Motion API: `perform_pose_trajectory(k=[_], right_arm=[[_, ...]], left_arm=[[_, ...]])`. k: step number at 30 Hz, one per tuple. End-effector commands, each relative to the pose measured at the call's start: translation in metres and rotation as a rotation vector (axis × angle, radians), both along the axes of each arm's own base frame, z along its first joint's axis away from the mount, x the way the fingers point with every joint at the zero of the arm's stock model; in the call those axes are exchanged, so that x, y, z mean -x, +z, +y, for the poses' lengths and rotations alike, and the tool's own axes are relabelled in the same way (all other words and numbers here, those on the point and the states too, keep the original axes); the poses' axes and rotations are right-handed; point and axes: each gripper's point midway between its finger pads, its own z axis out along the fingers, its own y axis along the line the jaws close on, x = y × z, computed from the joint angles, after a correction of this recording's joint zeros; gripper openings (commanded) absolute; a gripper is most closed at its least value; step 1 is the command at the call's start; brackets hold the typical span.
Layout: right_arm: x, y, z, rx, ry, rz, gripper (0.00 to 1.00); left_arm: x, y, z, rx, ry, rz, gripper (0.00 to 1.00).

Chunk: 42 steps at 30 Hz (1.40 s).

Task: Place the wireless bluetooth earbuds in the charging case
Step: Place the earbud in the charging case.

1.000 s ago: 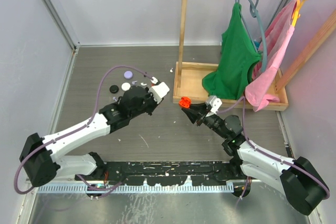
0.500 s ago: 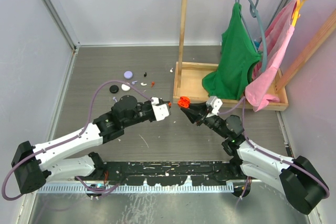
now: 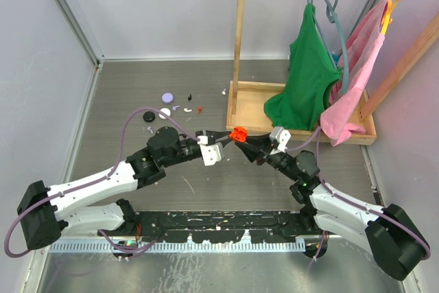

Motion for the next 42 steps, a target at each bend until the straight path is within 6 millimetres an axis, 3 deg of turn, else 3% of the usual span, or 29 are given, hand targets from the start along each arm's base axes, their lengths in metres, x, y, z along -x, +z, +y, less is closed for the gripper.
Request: perform_pose_trajectory(k=[1,7,21,42], right_arm=[[0.005,0.039,0.001,-0.07,0.016,-0.117,0.04],[0.009,0.041,0.0,-0.076,0.025,-0.127,0.04],[0.009,0.039,0.001,-0.072,0.029,-0.123,0.04],[0.013,0.043,-0.001,-0.081,0.032,-0.137,0.04]], left_arm=[[0.002,0.039,-0.014,0.103,-0.036,-0.089,0.14],[-0.001,0.034,-0.024,0.099,-0.037,-0.091,0.14],[-0.003,0.047,-0.026,0.125,-0.008,-0.113,0.13],[-0.011,0.028,-0.032,0.049,0.031,-0.111,0.12]])
